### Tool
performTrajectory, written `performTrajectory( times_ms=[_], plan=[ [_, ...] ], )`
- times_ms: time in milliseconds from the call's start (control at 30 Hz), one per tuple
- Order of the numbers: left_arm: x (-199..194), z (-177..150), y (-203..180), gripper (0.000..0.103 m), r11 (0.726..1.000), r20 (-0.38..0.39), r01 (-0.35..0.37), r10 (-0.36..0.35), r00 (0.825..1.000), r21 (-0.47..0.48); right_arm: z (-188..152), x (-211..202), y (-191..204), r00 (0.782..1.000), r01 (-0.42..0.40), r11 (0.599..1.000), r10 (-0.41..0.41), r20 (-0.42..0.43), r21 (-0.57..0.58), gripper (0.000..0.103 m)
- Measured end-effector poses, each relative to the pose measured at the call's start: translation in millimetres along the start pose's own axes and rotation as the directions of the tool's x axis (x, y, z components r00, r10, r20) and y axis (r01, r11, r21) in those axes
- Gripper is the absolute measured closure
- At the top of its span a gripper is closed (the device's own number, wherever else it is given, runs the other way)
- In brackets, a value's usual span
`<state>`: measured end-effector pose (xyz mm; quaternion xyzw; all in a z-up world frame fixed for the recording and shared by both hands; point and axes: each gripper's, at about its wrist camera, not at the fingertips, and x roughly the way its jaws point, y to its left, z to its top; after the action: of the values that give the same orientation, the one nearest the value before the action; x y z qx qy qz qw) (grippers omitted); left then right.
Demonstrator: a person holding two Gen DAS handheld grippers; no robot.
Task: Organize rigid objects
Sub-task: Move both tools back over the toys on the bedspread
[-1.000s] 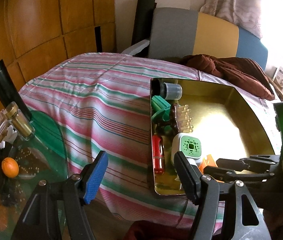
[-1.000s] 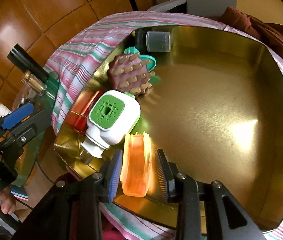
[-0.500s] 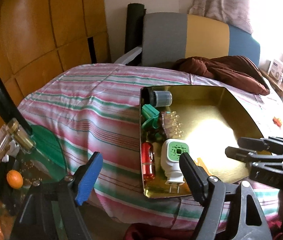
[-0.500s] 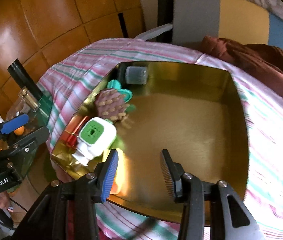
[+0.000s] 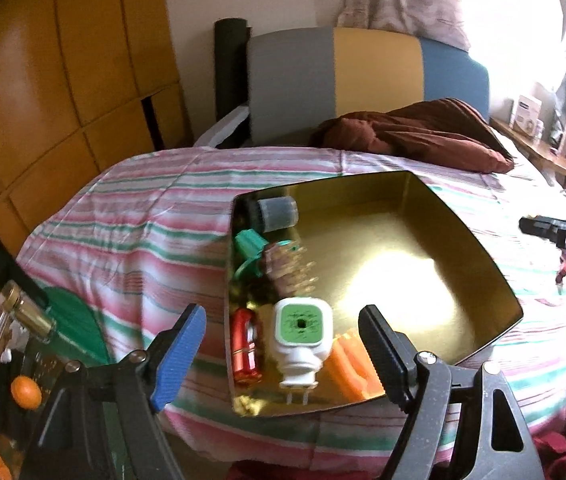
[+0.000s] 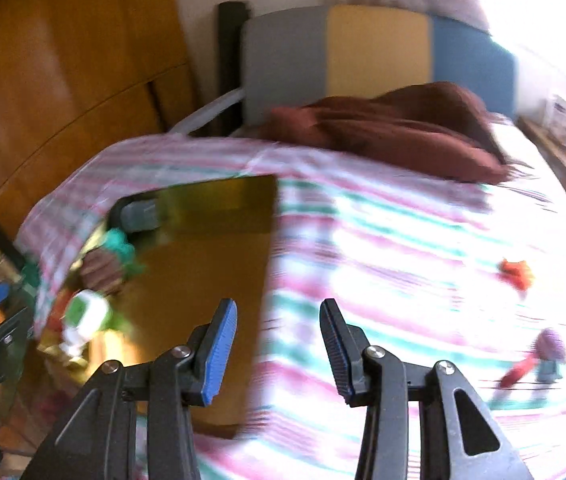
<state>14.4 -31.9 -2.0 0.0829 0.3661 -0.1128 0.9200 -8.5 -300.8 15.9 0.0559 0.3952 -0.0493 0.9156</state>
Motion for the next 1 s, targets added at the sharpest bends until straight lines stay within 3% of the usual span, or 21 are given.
performTrajectory(
  times_ms=[133,267,400,467,500,567,633,733,867,1000],
  plan=[
    [1.2,8.0,-16.8,0.024,0.999,0.008,0.02,-0.021,1.0,0.037,4.6,-10.5,-60.4,0.994,0.106,0.992,-0.107,0.021,0.074,0.06],
    [3.5,14.9,-39.6,0.024,0.996,0.007,0.047,-0.048,0.999,0.081,2.9,-19.6,-128.3,0.969,0.234,0.954,-0.244,0.034,0.187,0.06],
    [6.2,21.8,-70.1,0.024,0.987,0.002,0.079,-0.08,0.997,0.142,-16.1,-28.6,-201.4,0.907,0.387,0.858,-0.421,0.031,0.337,0.06],
    [6.7,24.2,-86.1,0.024,0.98,0.002,0.09,-0.092,0.996,0.175,-37.5,-31.4,-240.3,0.86,0.461,0.762,-0.509,-0.018,0.454,0.06],
    [7.1,25.1,-92.4,0.024,0.978,0.001,0.098,-0.1,0.995,0.187,-41.8,-32.5,-256.9,0.856,0.473,0.716,-0.511,-0.076,0.514,0.06],
    [8.7,27.3,-109.0,0.024,0.97,-0.001,0.116,-0.119,0.993,0.213,-50.8,-45.7,-283.7,0.882,0.381,0.649,-0.469,-0.048,0.658,0.059],
    [10.8,29.2,-121.6,0.024,0.964,-0.009,0.131,-0.132,0.991,0.232,-55.3,-50.2,-296.1,0.889,0.354,0.612,-0.455,-0.051,0.707,0.059],
    [11.7,31.7,-142.4,0.024,0.951,-0.011,0.152,-0.154,0.988,0.27,-65.7,-51.4,-307.5,0.921,0.277,0.563,-0.385,-0.05,0.778,0.059],
    [16.1,33.0,-169.6,0.024,0.933,-0.031,0.19,-0.189,0.981,0.305,-71.4,-49.9,-312.1,0.942,0.227,0.532,-0.331,-0.046,0.816,0.059],
    [20.0,31.0,-198.4,0.024,0.909,-0.065,0.251,-0.244,0.968,0.331,-77.2,-50.7,-317.7,0.95,0.199,0.505,-0.31,-0.038,0.84,0.059]
  ],
)
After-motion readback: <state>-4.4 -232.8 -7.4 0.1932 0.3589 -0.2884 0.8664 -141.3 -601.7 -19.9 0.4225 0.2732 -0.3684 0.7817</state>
